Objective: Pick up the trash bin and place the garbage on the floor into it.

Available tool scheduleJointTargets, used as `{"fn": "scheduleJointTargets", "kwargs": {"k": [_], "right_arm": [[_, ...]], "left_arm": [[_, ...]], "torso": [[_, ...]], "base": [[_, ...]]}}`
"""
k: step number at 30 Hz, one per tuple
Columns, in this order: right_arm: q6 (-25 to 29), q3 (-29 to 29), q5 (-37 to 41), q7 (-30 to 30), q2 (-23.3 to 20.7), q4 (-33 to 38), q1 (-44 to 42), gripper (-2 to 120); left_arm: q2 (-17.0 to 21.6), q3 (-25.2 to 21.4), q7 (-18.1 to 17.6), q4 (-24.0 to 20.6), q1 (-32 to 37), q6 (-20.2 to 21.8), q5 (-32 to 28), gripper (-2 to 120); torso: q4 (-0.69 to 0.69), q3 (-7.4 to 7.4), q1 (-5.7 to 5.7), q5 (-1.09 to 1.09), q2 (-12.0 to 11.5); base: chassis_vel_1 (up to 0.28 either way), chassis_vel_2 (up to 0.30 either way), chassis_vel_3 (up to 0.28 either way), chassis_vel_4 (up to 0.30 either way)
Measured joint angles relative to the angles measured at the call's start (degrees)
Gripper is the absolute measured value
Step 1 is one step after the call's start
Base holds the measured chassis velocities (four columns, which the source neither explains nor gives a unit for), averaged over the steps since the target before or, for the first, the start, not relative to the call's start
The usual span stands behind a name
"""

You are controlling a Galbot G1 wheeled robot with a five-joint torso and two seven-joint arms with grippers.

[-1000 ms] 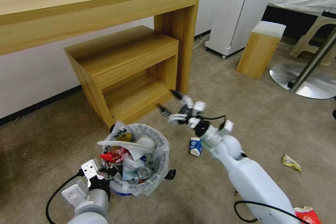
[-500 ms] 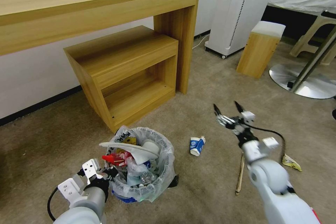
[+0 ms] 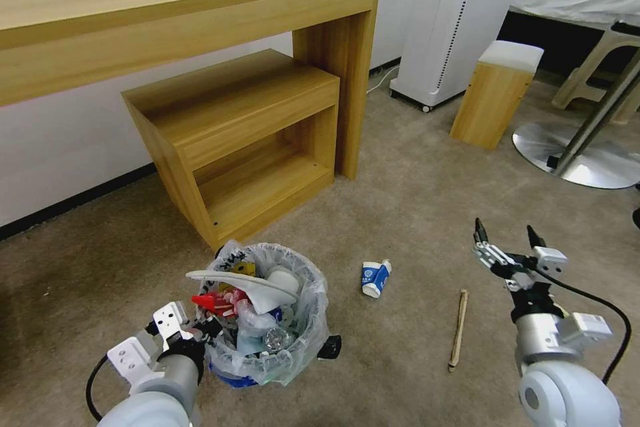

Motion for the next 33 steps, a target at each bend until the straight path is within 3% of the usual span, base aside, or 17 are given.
{"fn": "scheduleJointTargets", "kwargs": {"k": [9, 23, 27, 31, 33], "right_arm": [[4.33, 0.96, -2.11, 0.91, 0.93, -2.64, 1.09, 100], [5.91, 0.53, -2.32, 0.43, 1.28, -3.24, 0.49, 100], [5.52, -2.26, -0.69, 0.39, 0.57, -2.94, 0.12, 100], [1.25, -6.18, 1.78, 1.45, -0.51, -2.89, 0.74, 100], [-5.64, -9.72, 5.91, 4.55, -0.98, -5.19, 3.86, 100]], "left_arm": [[0.57, -0.94, 0.64, -0.98, 1.37, -0.97, 1.35, 0], [0.59, -0.59, 1.71, -0.91, 1.54, -1.96, 2.44, 0], [0.65, -0.59, 1.67, -0.7, 1.48, -2.56, 2.46, 0], [0.59, -0.67, 1.68, -0.73, 2.04, -3.05, 3.02, 0], [0.39, -0.65, 1.74, -1.34, 2.82, -3.17, 3.69, 0]], "torso": [[0.01, 0.0, 0.0, 0.0, 0.0], [0.0, 0.0, 0.0, 0.0, -0.02], [-0.01, 0.0, 0.0, 0.0, -0.02], [-0.01, 0.0, 0.0, 0.0, -0.02], [0.01, 0.0, 0.0, 0.0, -0.02]], "base": [[0.0, 0.0, 0.0, 0.0], [0.0, 0.0, 0.0, 0.0], [0.0, 0.0, 0.0, 0.0], [0.0, 0.0, 0.0, 0.0], [0.0, 0.0, 0.0, 0.0]]}}
